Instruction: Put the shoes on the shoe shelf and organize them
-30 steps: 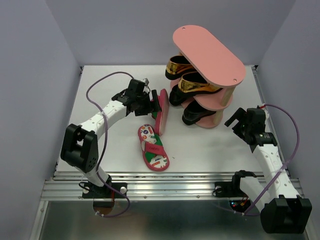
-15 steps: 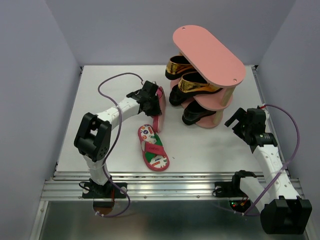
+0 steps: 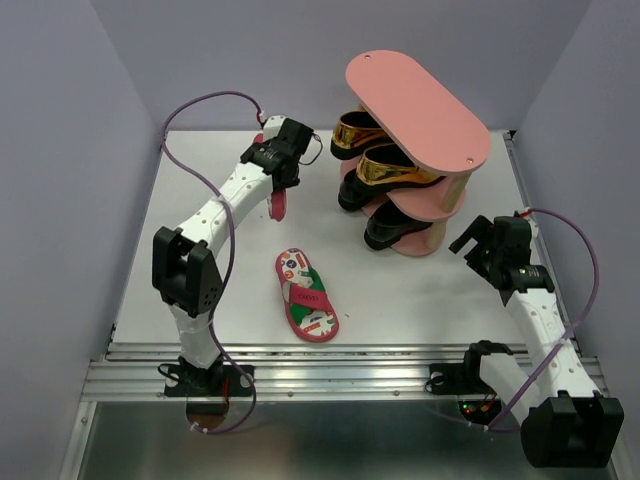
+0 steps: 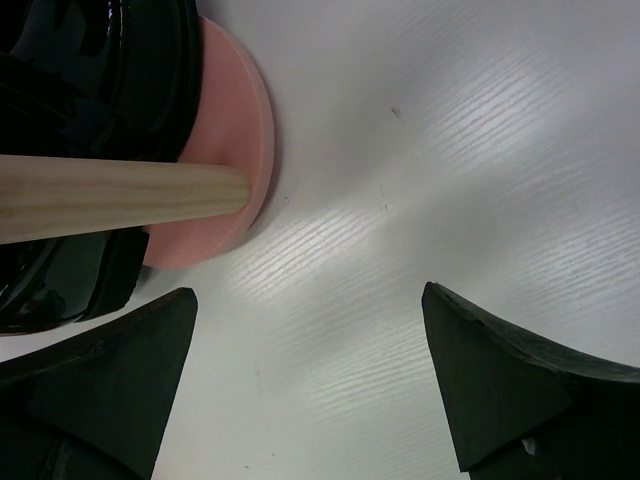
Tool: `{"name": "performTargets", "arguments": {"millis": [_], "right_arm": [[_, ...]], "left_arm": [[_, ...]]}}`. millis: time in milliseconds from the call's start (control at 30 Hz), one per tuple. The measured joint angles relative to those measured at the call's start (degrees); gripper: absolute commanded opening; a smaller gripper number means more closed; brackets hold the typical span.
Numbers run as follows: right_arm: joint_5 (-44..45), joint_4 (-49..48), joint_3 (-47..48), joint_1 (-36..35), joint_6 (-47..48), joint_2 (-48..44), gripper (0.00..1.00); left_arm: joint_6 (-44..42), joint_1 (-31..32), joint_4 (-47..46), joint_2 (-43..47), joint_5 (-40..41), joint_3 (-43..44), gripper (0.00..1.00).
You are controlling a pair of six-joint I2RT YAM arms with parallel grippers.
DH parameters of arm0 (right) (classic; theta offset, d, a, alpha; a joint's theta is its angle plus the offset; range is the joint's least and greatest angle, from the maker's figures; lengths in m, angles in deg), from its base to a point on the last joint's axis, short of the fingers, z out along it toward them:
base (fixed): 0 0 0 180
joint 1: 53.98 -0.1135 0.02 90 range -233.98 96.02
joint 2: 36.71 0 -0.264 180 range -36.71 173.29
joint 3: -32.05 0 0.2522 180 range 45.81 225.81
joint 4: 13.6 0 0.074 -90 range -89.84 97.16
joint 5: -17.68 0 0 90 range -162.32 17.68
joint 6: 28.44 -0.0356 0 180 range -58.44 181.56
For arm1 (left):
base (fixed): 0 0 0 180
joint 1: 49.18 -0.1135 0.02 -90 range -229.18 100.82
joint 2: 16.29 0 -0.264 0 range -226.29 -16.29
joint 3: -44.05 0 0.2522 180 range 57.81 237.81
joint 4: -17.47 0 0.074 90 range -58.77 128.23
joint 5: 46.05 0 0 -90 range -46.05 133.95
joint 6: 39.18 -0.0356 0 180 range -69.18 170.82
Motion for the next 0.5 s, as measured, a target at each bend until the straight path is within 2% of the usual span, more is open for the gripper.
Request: {"name": "performTargets", "arguments": {"millis": [33,67,100,133,167,333,500], "right_arm": [[0.0,0.0,0.0,0.0,0.0,0.07,1.0],[0.0,0.0,0.0,0.0,0.0,0.13,1.0],[0.0,0.0,0.0,0.0,0.0,0.17,1.0],[0.0,0.0,0.0,0.0,0.02,0.17,1.0],[0.0,0.0,0.0,0.0,0.02,0.17,1.0],[0.02,0.04,0.0,0.0,0.07,0.15,1.0],[0.02,0.04,0.0,0.0,0.07,0.11,1.0]], "left_arm": [[-0.11,-0.11,0.61,-1.27,1.64,1.64,0.04],[-0.26,-0.15,0.87,-2.89,3.26,3.04,0.13],[-0.44,-0.22,0.98,-4.31,4.55,4.04,0.35],[-0.63,-0.24,1.36,-6.47,5.86,5.29,0.82],[-0.83,-0.24,1.62,-8.35,6.67,6.19,0.97],[-2.73,-0.24,2.8,-14.71,7.34,8.09,0.99],[-4.15,-0.2,2.84,-11.3,5.6,7.89,0.97]]}}
